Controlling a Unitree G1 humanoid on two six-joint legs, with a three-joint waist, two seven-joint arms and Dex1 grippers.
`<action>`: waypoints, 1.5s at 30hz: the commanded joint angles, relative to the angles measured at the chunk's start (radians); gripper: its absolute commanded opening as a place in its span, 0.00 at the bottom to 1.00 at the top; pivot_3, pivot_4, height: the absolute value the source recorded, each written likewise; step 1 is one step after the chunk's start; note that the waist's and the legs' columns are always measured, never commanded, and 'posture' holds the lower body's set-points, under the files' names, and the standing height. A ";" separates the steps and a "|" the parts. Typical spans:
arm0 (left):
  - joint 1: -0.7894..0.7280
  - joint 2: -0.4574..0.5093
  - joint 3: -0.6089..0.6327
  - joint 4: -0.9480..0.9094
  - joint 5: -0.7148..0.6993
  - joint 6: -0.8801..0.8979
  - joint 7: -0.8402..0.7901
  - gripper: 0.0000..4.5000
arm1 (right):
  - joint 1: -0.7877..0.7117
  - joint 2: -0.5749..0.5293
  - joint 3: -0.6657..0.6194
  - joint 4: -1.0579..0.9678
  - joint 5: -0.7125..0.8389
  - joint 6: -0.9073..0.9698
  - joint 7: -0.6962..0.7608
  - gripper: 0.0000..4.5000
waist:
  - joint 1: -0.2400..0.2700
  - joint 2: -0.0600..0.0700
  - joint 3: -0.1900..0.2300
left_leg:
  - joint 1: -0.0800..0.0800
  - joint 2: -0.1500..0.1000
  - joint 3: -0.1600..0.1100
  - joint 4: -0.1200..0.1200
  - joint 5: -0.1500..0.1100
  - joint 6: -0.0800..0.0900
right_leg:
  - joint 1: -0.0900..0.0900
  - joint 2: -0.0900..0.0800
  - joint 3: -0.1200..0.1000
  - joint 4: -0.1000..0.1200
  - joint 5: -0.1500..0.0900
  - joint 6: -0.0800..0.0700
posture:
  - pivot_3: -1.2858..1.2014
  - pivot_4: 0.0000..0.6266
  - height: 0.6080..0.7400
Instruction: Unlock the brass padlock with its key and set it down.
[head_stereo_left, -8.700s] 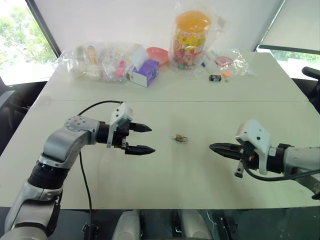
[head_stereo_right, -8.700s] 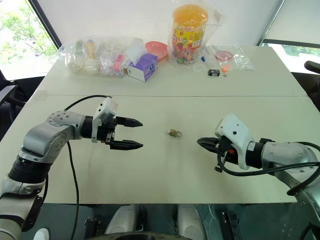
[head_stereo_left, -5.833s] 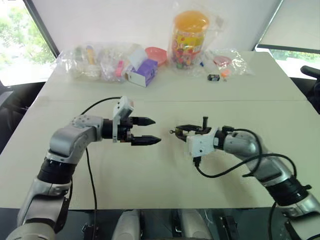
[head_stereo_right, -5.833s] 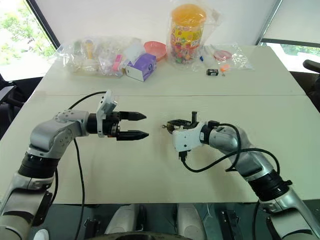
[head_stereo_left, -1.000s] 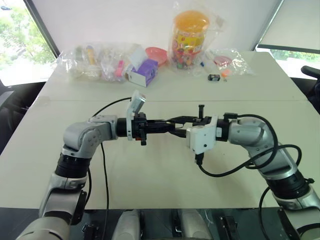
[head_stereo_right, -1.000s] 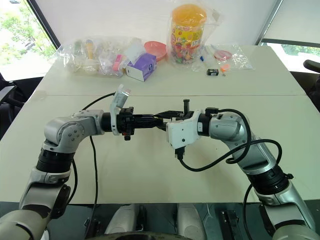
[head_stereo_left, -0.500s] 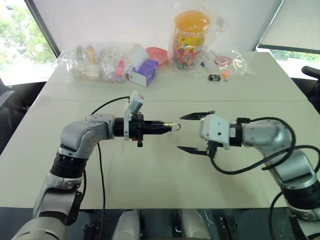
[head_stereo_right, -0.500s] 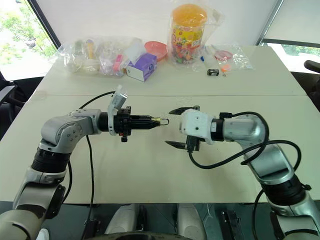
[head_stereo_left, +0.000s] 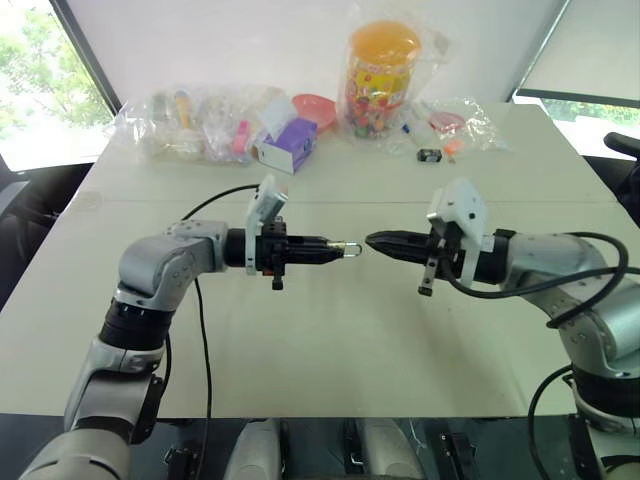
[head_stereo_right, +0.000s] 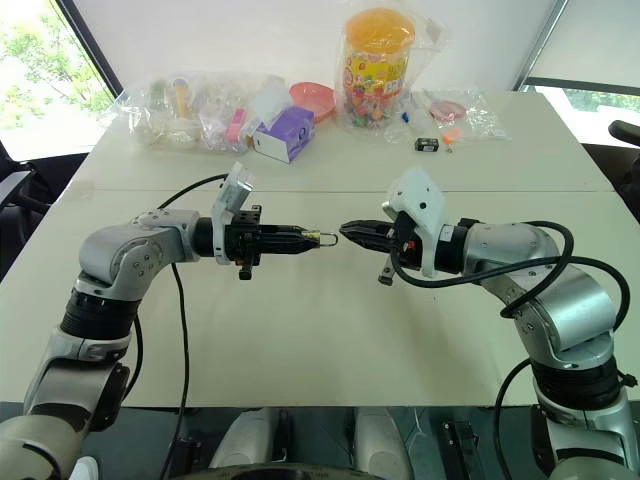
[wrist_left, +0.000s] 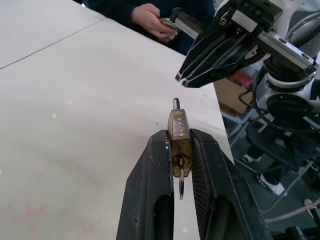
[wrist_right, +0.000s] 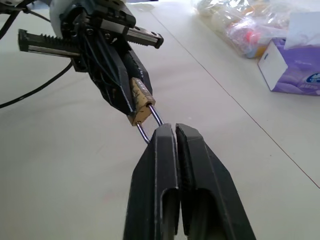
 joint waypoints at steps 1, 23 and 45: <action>-0.023 0.003 0.009 -0.025 -0.022 0.006 -0.013 0.00 | -0.030 0.033 -0.013 -0.037 0.058 0.032 -0.049 0.01 | 0.000 0.000 0.000 | 0.000 0.000 0.000 0.000 0.000 0.000 | 0.000 0.000 0.000 0.000 0.000 0.000 | 0.52 0.24 1.00; -0.036 0.012 0.046 -0.057 -0.084 0.073 -0.009 0.00 | 0.015 -0.001 0.110 0.033 -0.023 -0.092 -0.055 0.01 | 0.000 0.000 0.000 | 0.000 0.000 0.000 0.000 0.000 0.000 | 0.000 0.001 0.000 0.000 0.000 0.000 | 0.52 0.24 1.00; 0.019 0.007 0.003 -0.038 -0.035 0.030 0.033 0.00 | 0.216 -0.178 0.134 -0.010 -0.160 -0.230 0.036 0.01 | 0.005 0.000 0.000 | -0.001 -0.001 0.000 0.000 0.000 0.001 | 0.000 0.000 0.000 -0.002 0.000 0.000 | 0.52 0.24 1.00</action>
